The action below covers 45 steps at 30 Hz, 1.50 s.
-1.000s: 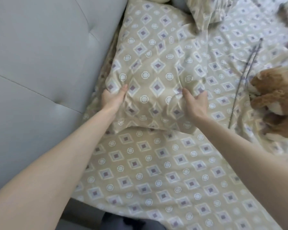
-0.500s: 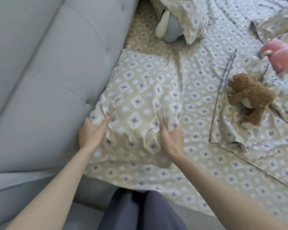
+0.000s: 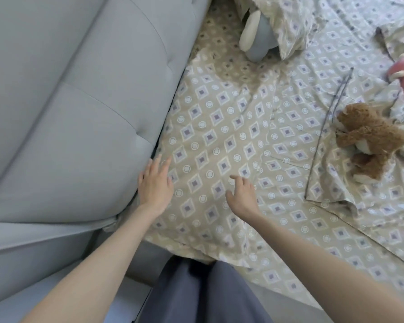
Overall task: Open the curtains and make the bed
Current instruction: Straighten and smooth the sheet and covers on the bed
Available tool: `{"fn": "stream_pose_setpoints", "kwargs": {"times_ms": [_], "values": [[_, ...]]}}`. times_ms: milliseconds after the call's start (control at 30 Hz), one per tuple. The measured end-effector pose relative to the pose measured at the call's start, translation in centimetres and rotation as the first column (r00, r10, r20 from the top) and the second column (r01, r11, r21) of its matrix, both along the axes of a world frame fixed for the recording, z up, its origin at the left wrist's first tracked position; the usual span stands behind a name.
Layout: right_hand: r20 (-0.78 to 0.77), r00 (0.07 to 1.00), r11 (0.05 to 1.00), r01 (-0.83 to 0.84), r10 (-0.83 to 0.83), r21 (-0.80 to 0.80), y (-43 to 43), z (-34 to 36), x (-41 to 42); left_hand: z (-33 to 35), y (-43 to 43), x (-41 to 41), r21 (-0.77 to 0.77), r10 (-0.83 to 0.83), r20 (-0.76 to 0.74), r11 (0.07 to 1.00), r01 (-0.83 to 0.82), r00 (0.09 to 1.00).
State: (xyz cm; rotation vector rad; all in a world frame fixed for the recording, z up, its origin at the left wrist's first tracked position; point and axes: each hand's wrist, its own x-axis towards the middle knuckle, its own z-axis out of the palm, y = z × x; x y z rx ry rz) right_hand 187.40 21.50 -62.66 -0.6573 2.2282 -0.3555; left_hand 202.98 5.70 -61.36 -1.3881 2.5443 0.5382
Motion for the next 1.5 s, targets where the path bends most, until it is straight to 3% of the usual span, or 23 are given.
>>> {"fn": "stream_pose_setpoints", "kwargs": {"times_ms": [100,233,367,500,633,733,800,833,867,933,1000,1067,1167,1233,1300,1367,1500], "values": [[-0.134,0.987,0.992,-0.101,0.09,-0.076,-3.6,0.5,-1.9,-0.5,-1.4,-3.7,0.028,0.011,-0.046,1.0,-0.01,0.999],[-0.325,0.942,0.953,-0.175,0.088,-0.248,-8.8,1.2,-4.9,-1.0,-4.3,-8.7,0.029,0.051,-0.139,0.998,-0.047,0.989],[-0.472,0.872,0.942,-0.254,0.127,-0.217,-12.2,-1.1,-7.9,-3.0,-6.8,-13.4,-0.063,0.011,-0.233,0.998,-0.027,0.972],[-0.493,0.854,0.959,-0.257,0.168,-0.118,-12.9,-6.8,-9.8,-8.0,-8.0,-16.2,-0.091,-0.047,-0.168,0.995,0.032,0.985],[-0.299,0.908,0.956,-0.289,0.292,0.055,-9.3,-13.6,-10.6,-13.9,-7.6,-16.9,0.033,-0.149,0.064,0.989,0.147,0.987],[-0.446,0.875,0.964,-0.253,0.191,-0.083,-10.0,-12.8,-11.6,-13.2,-8.4,-17.8,-0.137,-0.182,-0.014,0.974,0.178,0.983],[-0.609,0.787,0.951,-0.255,0.098,-0.177,-11.1,-11.6,-12.6,-12.2,-9.7,-18.8,-0.275,-0.192,-0.099,0.948,0.159,0.976],[-0.628,0.774,0.952,-0.249,0.084,-0.179,-11.5,-11.4,-13.5,-12.2,-10.8,-19.3,-0.265,-0.191,-0.102,0.951,0.158,0.976],[-0.566,0.821,0.961,-0.214,0.081,-0.173,-11.6,-11.5,-14.2,-12.5,-11.9,-19.5,-0.198,-0.183,-0.073,0.966,0.165,0.98],[-0.301,0.95,0.984,-0.125,0.082,-0.124,-11.5,-12.8,-15.3,-13.2,-13.9,-19.9,0.005,-0.204,0.036,0.979,0.204,0.978],[-0.142,0.987,0.991,-0.084,0.069,-0.102,-11.5,-13.7,-15.8,-13.2,-14.5,-20.3,0.062,-0.217,0.046,0.975,0.214,0.975],[-0.222,0.975,0.99,-0.023,-0.009,-0.141,-11.8,-13.1,-15.6,-12.3,-14.1,-20.5,-0.011,-0.194,-0.057,0.981,0.194,0.979],[-0.49,0.871,0.978,-0.059,-0.048,-0.201,-10.6,-11.3,-12.5,-10.4,-12.0,-18.9,-0.135,-0.143,-0.249,0.985,0.112,0.958],[-0.473,0.881,0.974,-0.109,0.002,-0.197,-8.8,-10.8,-8.6,-10.6,-9.4,-16.3,-0.163,-0.15,-0.255,0.98,0.111,0.955],[-0.346,0.928,0.986,-0.159,0.135,-0.04,-7.1,-11.3,-5.0,-12.1,-6.5,-13.1,-0.142,-0.205,-0.112,0.972,0.189,0.972],[-0.251,0.957,0.989,-0.141,0.146,0.039,-6.4,-12.2,-3.3,-13.7,-5.1,-10.8,-0.12,-0.267,0.011,0.956,0.266,0.964],[-0.358,0.934,0.994,-0.049,0.01,-0.1,-7.0,-11.8,-3.1,-12.7,-5.7,-10.9,-0.208,-0.241,-0.117,0.955,0.213,0.963]]}}
